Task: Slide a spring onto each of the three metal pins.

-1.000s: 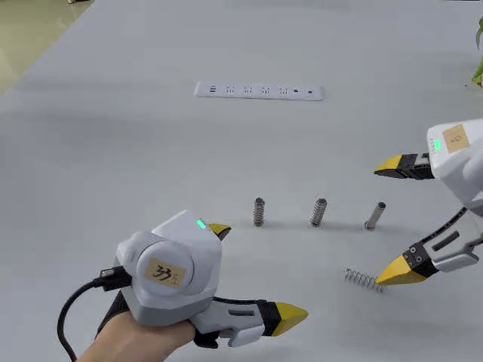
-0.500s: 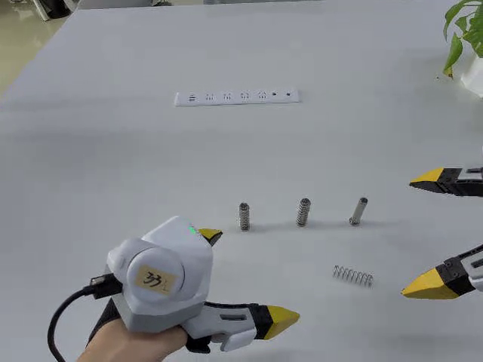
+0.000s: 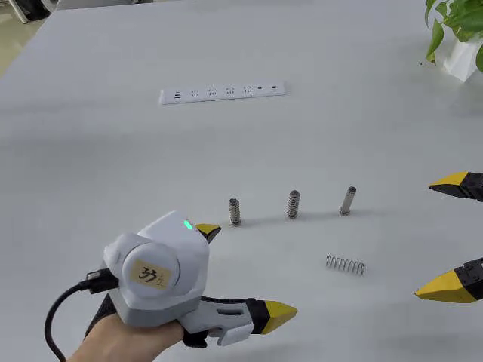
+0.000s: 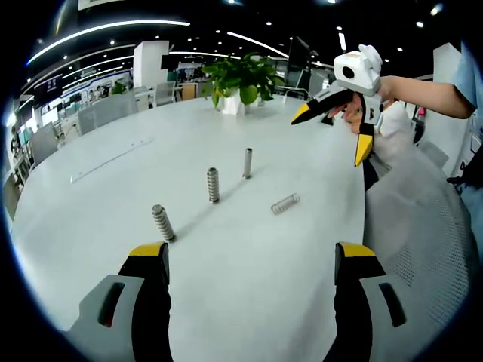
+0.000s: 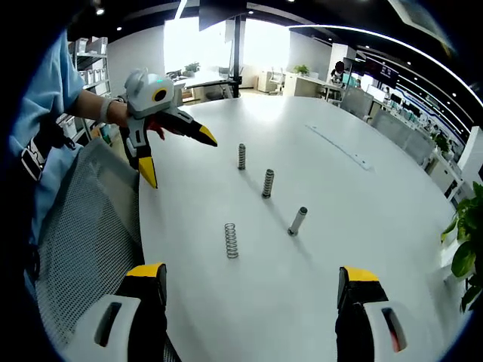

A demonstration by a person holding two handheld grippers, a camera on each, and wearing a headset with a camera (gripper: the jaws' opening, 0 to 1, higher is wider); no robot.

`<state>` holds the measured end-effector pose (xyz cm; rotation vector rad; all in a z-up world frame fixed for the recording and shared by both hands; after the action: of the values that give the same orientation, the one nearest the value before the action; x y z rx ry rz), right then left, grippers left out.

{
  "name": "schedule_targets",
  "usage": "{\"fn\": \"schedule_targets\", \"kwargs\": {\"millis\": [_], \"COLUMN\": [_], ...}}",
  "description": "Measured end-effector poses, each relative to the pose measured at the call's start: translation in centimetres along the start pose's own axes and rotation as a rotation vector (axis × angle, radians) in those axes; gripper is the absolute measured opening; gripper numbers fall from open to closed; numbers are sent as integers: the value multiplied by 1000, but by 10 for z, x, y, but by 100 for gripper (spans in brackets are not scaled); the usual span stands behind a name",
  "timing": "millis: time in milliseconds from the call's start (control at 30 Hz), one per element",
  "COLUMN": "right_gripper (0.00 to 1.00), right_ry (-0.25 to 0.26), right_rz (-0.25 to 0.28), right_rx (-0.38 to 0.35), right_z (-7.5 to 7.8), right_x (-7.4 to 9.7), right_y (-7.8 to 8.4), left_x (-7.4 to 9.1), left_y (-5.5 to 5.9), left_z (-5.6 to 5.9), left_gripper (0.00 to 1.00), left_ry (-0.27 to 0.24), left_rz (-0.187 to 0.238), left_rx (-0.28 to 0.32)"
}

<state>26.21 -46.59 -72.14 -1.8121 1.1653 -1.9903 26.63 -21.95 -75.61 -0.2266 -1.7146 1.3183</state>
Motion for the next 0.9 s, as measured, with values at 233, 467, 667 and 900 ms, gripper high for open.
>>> {"fn": "schedule_targets", "kwargs": {"millis": [233,467,667,900], "right_gripper": [94,93,93,93], "right_ry": [19,32,45,58], "right_rz": [20,35,51,54], "right_rx": [-29,-67,-105,-143], "right_z": [-6,-8,-14,-17], "right_x": [5,8,10,14], "right_y": [8,19,29,38], "left_x": [-12,-28,-40,-61], "left_y": [-3,-6,-16,-22], "left_z": [10,17,17,23], "left_gripper": [88,88,82,71], "left_ry": [59,142,196,257], "left_rz": [4,-12,-12,-7], "left_rx": [-52,-127,-171,-242]}}
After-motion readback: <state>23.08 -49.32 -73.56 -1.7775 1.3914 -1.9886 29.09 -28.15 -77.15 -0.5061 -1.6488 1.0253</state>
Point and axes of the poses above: the centre of the closed fingertips' face, and the gripper's own axes: x roughly backward along the fingers, z roughly to its right, y roughly out of its underside, the point moved 5 cm from there along x, roughly backward along the fingers, and after that the axes turned 8 degrees about -y, right-handed, at the moved point
